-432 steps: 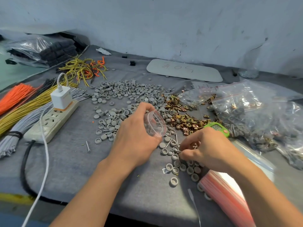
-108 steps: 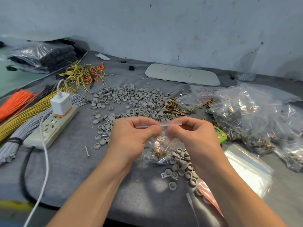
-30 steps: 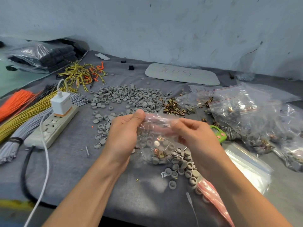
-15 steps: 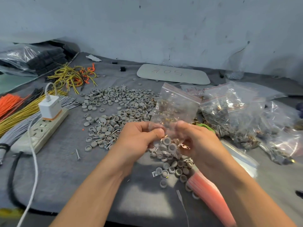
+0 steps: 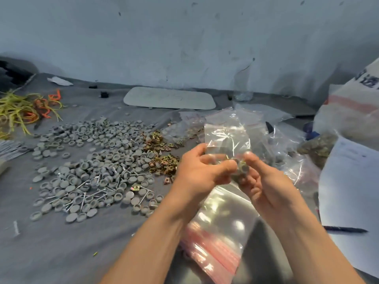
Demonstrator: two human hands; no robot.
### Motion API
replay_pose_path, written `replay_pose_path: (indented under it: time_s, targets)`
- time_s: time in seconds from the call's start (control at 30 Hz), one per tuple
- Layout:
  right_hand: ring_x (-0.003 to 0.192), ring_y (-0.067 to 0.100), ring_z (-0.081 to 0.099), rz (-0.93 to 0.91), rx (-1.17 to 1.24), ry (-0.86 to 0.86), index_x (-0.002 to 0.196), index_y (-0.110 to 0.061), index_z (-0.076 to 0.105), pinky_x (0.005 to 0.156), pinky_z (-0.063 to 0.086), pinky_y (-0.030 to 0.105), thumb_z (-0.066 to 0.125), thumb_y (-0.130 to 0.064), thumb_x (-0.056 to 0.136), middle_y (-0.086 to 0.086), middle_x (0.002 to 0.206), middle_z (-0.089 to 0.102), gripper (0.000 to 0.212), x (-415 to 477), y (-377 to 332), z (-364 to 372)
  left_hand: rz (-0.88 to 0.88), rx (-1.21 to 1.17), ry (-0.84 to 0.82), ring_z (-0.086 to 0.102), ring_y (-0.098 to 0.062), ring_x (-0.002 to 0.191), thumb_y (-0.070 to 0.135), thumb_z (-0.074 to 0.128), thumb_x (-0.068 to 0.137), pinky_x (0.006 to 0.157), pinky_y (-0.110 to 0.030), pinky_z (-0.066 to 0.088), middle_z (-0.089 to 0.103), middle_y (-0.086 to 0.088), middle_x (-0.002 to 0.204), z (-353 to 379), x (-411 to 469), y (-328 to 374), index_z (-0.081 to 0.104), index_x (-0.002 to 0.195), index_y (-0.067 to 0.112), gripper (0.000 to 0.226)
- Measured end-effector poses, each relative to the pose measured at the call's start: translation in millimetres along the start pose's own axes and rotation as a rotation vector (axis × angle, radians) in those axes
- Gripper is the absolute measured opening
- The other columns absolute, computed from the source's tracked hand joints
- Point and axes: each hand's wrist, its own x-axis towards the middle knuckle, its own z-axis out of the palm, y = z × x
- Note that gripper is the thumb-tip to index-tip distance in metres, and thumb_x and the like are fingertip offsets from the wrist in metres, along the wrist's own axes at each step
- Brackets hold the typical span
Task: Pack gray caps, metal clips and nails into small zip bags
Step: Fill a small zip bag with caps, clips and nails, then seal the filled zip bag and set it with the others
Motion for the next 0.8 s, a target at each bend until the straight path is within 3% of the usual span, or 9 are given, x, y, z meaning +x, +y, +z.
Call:
replay_pose_path:
  time_s: [0.07, 0.1, 0.17, 0.27, 0.37, 0.53, 0.63, 0.7, 0.8]
  targets:
    - [0.067, 0.014, 0.072, -0.083, 0.202, 0.166, 0.098, -0.008, 0.071, 0.055, 0.056, 0.021, 0.069, -0.020, 0.094, 0.005, 0.081, 0.075, 0.013, 7, -10, -14, -0.003, -0.102, -0.038, 0.068, -0.011, 0.111, 0.003, 0.084, 0.081, 0.083, -0.027, 0.060, 0.048, -0.005, 0.155, 16, 12, -5, 0.034, 0.156, 0.018, 0.091]
    - [0.071, 0.016, 0.074, -0.113, 0.218, 0.241, 0.102, -0.008, 0.069, 0.058, 0.058, 0.022, 0.067, -0.013, 0.096, 0.006, 0.084, 0.076, 0.009, 10, -12, -20, 0.009, -0.066, -0.047, 0.059, -0.014, 0.128, 0.007, 0.085, 0.081, 0.095, -0.030, 0.058, 0.036, -0.001, 0.164, 21, 17, -8, 0.023, 0.162, 0.019, 0.103]
    - [0.073, 0.020, 0.073, -0.128, 0.057, 0.380, 0.108, -0.008, 0.068, 0.062, 0.060, 0.025, 0.066, 0.000, 0.094, 0.010, 0.090, 0.075, 0.017, 17, -7, -28, 0.065, 0.218, 0.004, 0.047, -0.012, 0.141, 0.015, 0.088, 0.080, 0.109, -0.034, 0.049, 0.032, 0.003, 0.166, 24, 21, -17, 0.018, 0.165, 0.022, 0.111]
    - [0.086, 0.021, 0.074, -0.228, -0.324, 0.511, 0.112, -0.018, 0.072, 0.076, 0.061, 0.035, 0.068, 0.003, 0.087, 0.007, 0.101, 0.077, 0.032, 22, 8, -32, 0.206, 0.638, 0.104, 0.058, 0.002, 0.122, 0.024, 0.081, 0.078, 0.105, -0.028, 0.051, 0.061, 0.012, 0.139, 23, 16, -29, 0.043, 0.154, 0.032, 0.085]
    - [0.095, 0.013, 0.072, -0.369, -0.617, 0.535, 0.103, -0.031, 0.072, 0.094, 0.059, 0.043, 0.068, -0.006, 0.081, -0.010, 0.100, 0.076, 0.034, 15, 8, -28, 0.315, 0.850, 0.035, 0.064, 0.005, 0.100, 0.023, 0.074, 0.079, 0.097, -0.022, 0.052, 0.072, 0.019, 0.110, 21, 7, -37, 0.070, 0.125, 0.035, 0.047]
    - [0.078, 0.012, 0.068, -0.548, -1.049, 0.553, 0.083, -0.033, 0.076, 0.077, 0.054, 0.030, 0.064, -0.022, 0.079, -0.018, 0.076, 0.072, 0.017, -8, 6, -22, 0.245, 1.118, -0.093, 0.066, -0.001, 0.082, 0.029, 0.073, 0.079, 0.086, -0.026, 0.056, 0.071, 0.020, 0.081, 9, -6, -38, 0.079, 0.094, 0.036, 0.018]
    - [0.070, 0.014, 0.065, -0.550, -1.082, 0.563, 0.073, -0.031, 0.074, 0.070, 0.051, 0.031, 0.068, -0.033, 0.084, -0.016, 0.068, 0.069, 0.012, -19, 5, -19, 0.148, 1.212, -0.222, 0.064, -0.001, 0.087, 0.037, 0.078, 0.078, 0.085, -0.023, 0.055, 0.069, 0.018, 0.092, -3, -11, -35, 0.077, 0.102, 0.037, 0.024]
    - [0.063, 0.018, 0.062, -0.496, -1.179, 0.573, 0.060, -0.026, 0.068, 0.065, 0.049, 0.031, 0.067, -0.043, 0.084, -0.011, 0.057, 0.064, 0.029, -23, 3, -19, 0.119, 1.276, -0.344, 0.059, 0.001, 0.100, 0.045, 0.081, 0.076, 0.085, -0.019, 0.048, 0.061, 0.020, 0.115, -9, -16, -33, 0.071, 0.117, 0.039, 0.043]
    - [0.057, 0.019, 0.064, -0.253, -1.166, 0.228, 0.056, -0.024, 0.070, 0.065, 0.053, 0.034, 0.067, -0.041, 0.085, -0.001, 0.050, 0.064, 0.033, -27, 3, -18, 0.123, 1.299, -0.459, 0.047, 0.005, 0.117, 0.056, 0.081, 0.072, 0.091, -0.017, 0.039, 0.046, 0.030, 0.132, -18, -26, -29, 0.059, 0.135, 0.044, 0.068]
